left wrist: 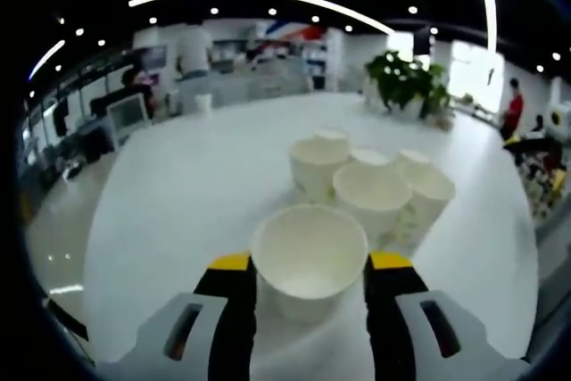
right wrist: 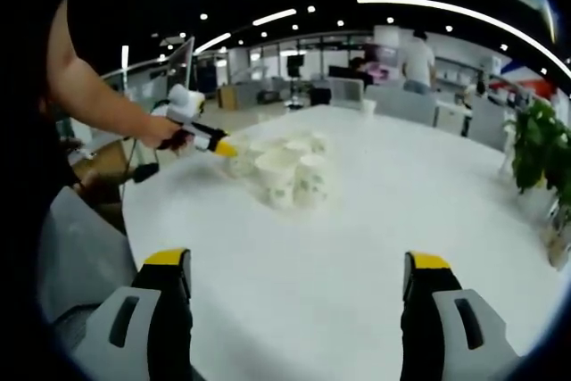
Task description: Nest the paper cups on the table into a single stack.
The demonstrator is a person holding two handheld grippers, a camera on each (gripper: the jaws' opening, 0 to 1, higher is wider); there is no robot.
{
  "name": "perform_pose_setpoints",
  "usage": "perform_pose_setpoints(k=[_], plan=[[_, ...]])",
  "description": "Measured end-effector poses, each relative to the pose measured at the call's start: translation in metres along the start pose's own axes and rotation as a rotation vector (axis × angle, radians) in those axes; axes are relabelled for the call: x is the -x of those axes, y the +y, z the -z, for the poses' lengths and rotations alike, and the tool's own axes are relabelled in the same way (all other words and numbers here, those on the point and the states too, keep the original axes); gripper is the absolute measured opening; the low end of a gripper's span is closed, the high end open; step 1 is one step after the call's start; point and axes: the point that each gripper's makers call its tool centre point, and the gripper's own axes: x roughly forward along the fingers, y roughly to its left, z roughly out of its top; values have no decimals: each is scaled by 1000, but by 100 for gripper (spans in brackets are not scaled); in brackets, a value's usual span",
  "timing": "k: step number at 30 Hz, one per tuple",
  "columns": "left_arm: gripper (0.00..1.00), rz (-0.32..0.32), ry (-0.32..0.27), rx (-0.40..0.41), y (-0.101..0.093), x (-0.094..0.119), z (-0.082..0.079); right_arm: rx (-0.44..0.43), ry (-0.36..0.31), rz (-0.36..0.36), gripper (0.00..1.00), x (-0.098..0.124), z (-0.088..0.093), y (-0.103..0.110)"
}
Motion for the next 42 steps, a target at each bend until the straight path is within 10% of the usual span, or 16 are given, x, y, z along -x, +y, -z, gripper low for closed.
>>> perform_pose_setpoints(k=[42], plan=[[44, 46, -96, -51, -8, 16, -43, 39, -19, 1, 100, -4, -15, -8]])
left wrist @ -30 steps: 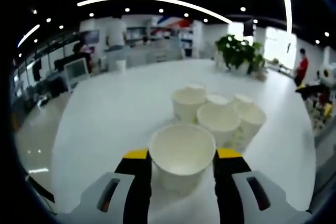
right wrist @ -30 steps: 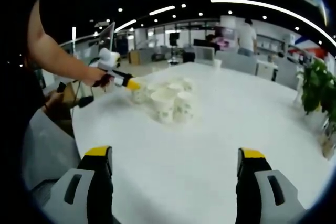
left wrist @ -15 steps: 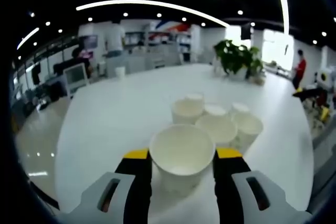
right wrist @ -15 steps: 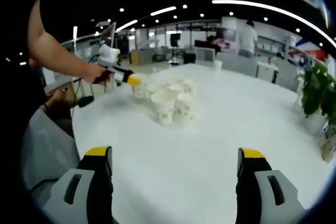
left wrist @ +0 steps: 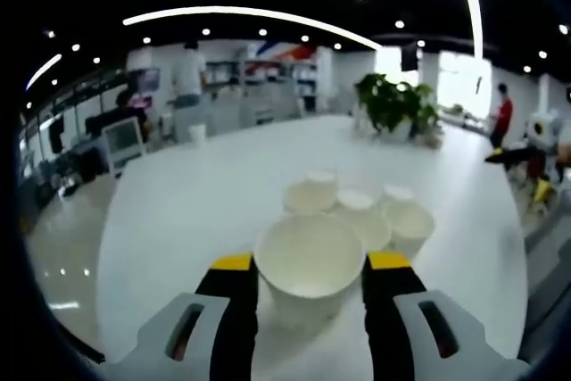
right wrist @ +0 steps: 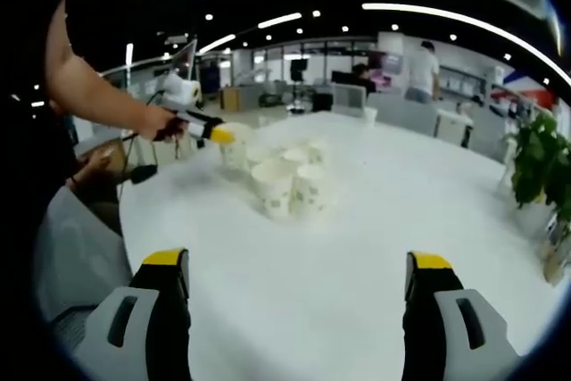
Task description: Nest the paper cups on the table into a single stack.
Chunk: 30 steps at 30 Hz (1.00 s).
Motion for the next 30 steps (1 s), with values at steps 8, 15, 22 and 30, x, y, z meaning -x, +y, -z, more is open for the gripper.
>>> perform_pose_setpoints(k=[8, 15, 22, 30], plan=[[44, 21, -24, -17, -13, 0, -16, -3, -5, 12, 100, 2, 0, -8], [44, 39, -30, -30, -19, -2, -17, -3, -13, 15, 100, 3, -1, -11], [44, 53, -33, -39, -27, -2, -21, -2, -23, 22, 100, 6, -2, -12], [44, 70, -42, -37, -41, 1, -25, -12, -32, 37, 100, 8, 1, -20]])
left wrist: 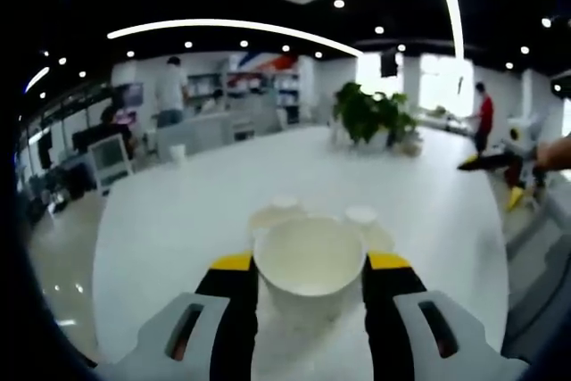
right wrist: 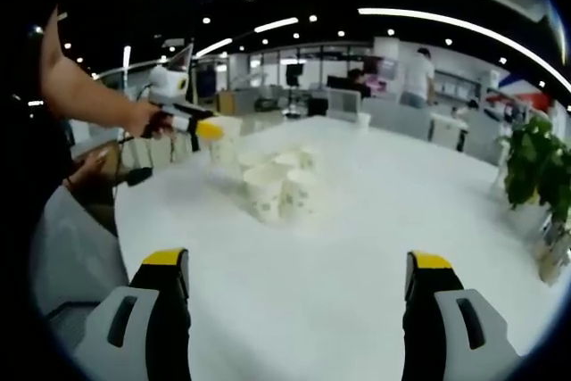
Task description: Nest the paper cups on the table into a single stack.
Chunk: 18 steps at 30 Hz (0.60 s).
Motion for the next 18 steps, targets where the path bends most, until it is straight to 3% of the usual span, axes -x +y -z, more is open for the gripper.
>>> perform_pose_setpoints(k=[6, 18], plan=[[44, 21, 0, -9, -13, -2, 0, -28, -19, 20, 100, 3, 0, -5], [44, 65, -8, -24, -41, -1, -3, -5, -36, 1, 100, 4, -4, -7]])
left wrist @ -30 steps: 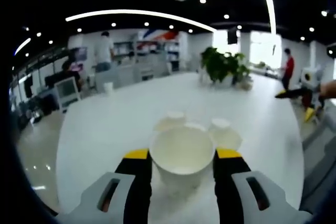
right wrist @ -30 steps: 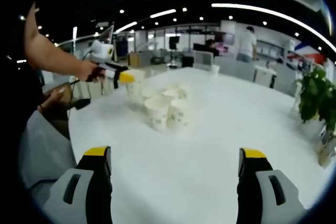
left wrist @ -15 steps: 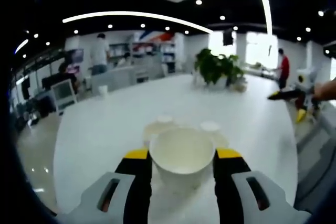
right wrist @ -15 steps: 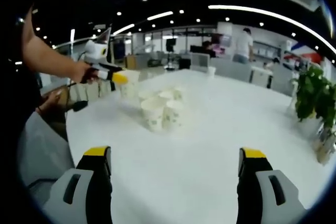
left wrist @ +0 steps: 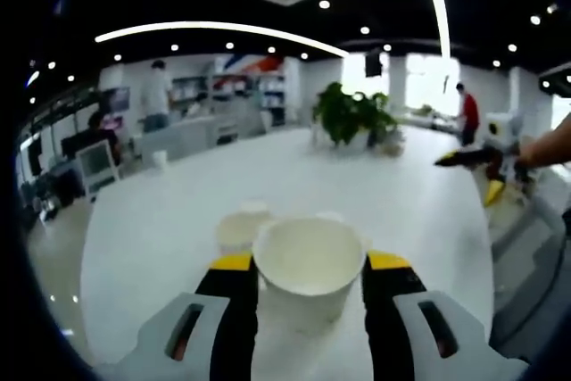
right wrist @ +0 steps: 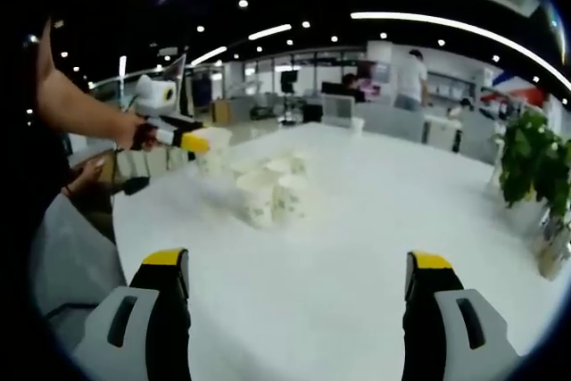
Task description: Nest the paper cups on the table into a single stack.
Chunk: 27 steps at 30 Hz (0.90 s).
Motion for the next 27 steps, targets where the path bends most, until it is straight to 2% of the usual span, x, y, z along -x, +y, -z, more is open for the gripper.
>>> perform_pose_setpoints(k=[14, 27], plan=[[44, 29, -24, 2, -22, -6, -10, 7, 13, 1, 100, 0, 0, -2], [44, 73, -56, -13, -48, -13, -29, 8, 15, 4, 100, 2, 0, -1]])
